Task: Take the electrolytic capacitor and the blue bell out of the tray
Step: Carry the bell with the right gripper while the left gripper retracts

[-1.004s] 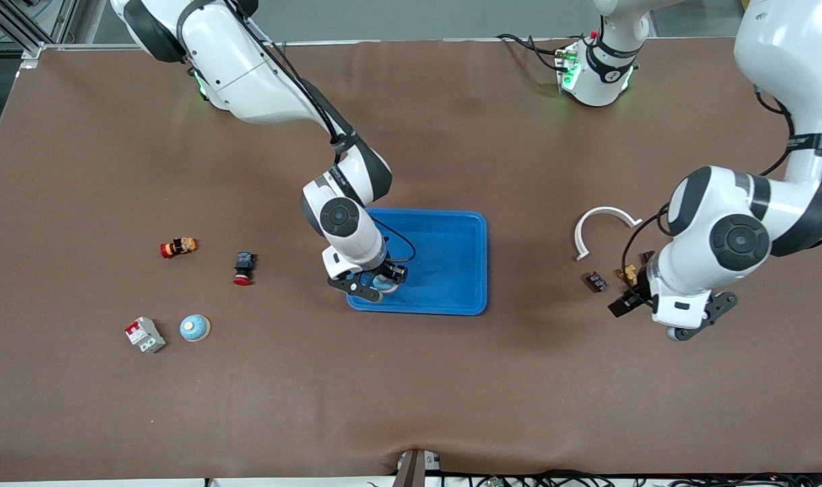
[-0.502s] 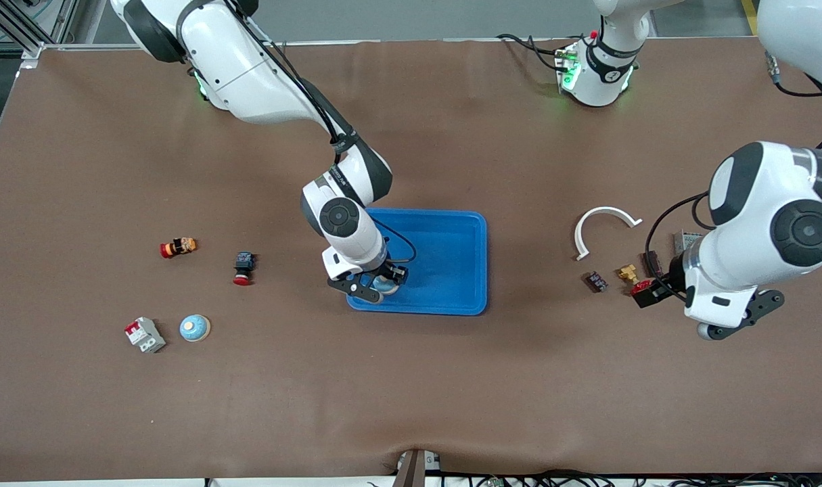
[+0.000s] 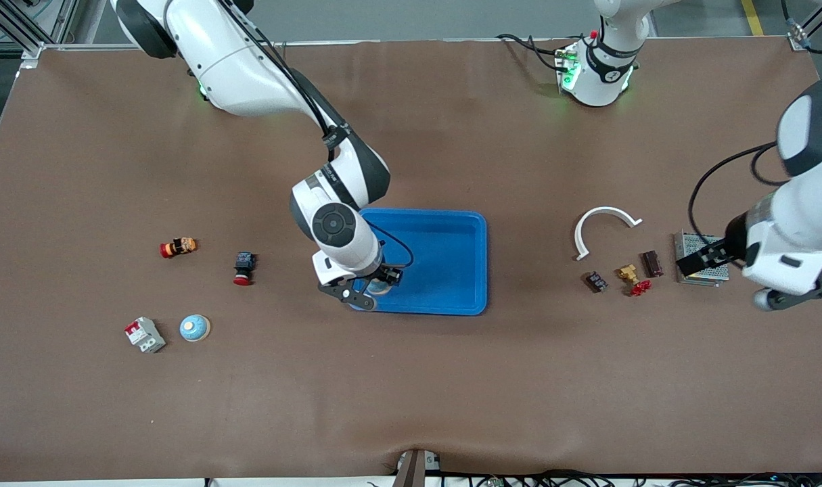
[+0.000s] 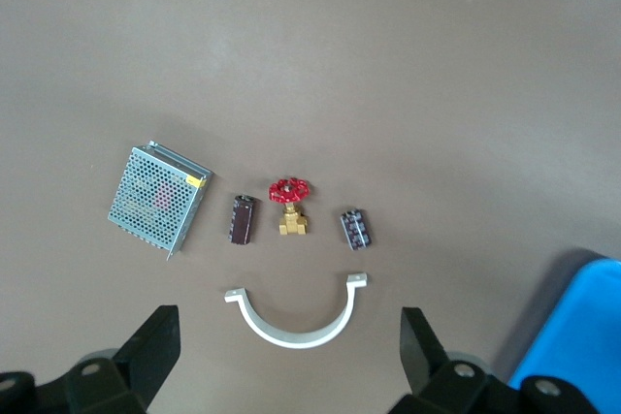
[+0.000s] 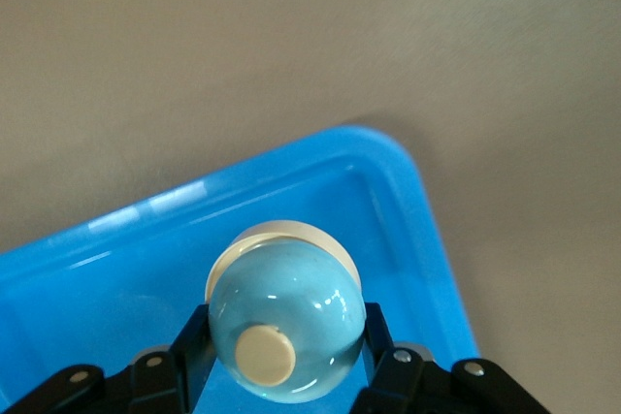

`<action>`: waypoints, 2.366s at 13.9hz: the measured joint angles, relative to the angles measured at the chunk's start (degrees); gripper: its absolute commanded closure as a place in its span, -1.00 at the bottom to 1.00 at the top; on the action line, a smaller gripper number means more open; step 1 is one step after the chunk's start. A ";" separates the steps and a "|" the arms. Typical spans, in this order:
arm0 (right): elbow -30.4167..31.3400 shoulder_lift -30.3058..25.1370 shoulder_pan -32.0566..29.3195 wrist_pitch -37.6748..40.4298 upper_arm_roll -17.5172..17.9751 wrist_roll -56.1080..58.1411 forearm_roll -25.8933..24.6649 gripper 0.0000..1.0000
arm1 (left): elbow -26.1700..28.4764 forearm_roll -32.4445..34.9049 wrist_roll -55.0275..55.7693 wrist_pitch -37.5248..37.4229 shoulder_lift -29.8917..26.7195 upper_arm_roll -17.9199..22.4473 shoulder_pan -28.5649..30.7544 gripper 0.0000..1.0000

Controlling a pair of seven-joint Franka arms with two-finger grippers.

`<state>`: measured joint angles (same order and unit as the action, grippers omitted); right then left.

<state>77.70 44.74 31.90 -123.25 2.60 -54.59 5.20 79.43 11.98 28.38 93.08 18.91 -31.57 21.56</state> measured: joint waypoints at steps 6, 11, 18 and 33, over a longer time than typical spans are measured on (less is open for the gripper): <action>-3.80 -2.28 -5.85 8.67 -0.15 12.39 -0.13 0.01 | 0.32 -6.01 -13.11 -7.14 -9.21 14.57 -9.64 -1.00; -3.89 -4.82 -11.84 12.10 -0.68 30.92 -0.64 0.01 | 5.72 -10.90 -17.77 -8.92 -16.75 28.07 -20.61 -1.00; -4.58 -5.05 -19.96 13.33 -1.34 59.93 -3.05 0.01 | 7.96 -11.00 -19.76 -8.77 -18.56 31.16 -23.91 -1.00; 14.54 -7.88 -21.89 -0.13 -0.34 67.97 0.38 0.06 | 8.83 -11.00 -21.59 -7.26 -18.38 31.16 -24.01 -1.00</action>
<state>92.23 36.86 10.01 -123.38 2.26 13.38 5.58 88.26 0.98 6.80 85.82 0.53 -0.42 -2.45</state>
